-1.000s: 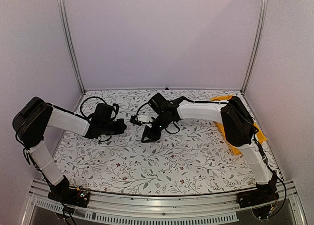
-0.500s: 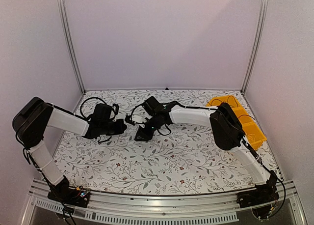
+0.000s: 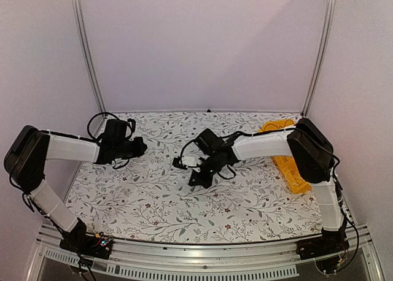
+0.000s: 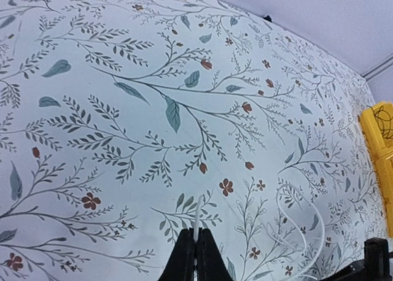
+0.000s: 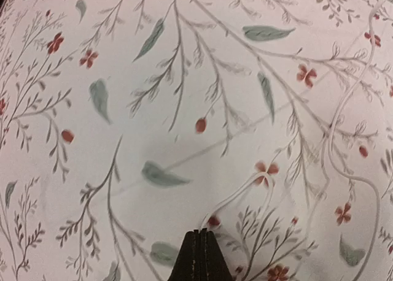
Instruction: Untangle the cables
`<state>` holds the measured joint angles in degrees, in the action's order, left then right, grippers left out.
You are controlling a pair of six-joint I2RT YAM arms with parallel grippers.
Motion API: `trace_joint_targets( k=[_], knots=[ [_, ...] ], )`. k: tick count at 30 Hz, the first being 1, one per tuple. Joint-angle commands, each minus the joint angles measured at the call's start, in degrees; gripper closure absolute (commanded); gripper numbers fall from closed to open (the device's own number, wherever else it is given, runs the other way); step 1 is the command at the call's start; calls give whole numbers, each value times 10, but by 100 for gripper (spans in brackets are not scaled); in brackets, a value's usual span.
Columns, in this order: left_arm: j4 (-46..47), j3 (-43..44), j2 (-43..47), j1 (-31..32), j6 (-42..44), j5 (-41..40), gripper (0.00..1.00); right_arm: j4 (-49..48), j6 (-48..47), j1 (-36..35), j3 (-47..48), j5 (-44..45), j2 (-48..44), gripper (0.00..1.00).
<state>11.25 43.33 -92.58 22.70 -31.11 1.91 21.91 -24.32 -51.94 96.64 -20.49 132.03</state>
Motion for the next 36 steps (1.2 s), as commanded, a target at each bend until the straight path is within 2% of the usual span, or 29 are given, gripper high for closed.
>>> trace_joint_targets(
  k=[1, 7, 13, 22, 25, 28, 36],
  knots=[
    [-29, 5, 58, -48, 9, -18, 100, 58, -72, 15, -164, 8, -144, 100],
    [-14, -23, 86, -83, -5, -47, 100, 80, -62, 107, -286, -27, -238, 100],
    [-39, -21, 97, -94, -5, -80, 100, 61, -60, 169, -341, -20, -263, 100],
    [-59, -57, 199, -104, -2, -202, 100, 78, -43, 225, -339, 6, -234, 100],
    [-62, -66, 218, -106, -7, -220, 100, 86, -39, 234, -334, 7, -221, 100],
    [-62, -72, 221, -107, -6, -217, 100, 90, -40, 235, -330, 2, -212, 100],
    [-19, -66, 168, -105, 21, -78, 100, 109, -46, 234, -311, -31, -214, 100]
  ],
)
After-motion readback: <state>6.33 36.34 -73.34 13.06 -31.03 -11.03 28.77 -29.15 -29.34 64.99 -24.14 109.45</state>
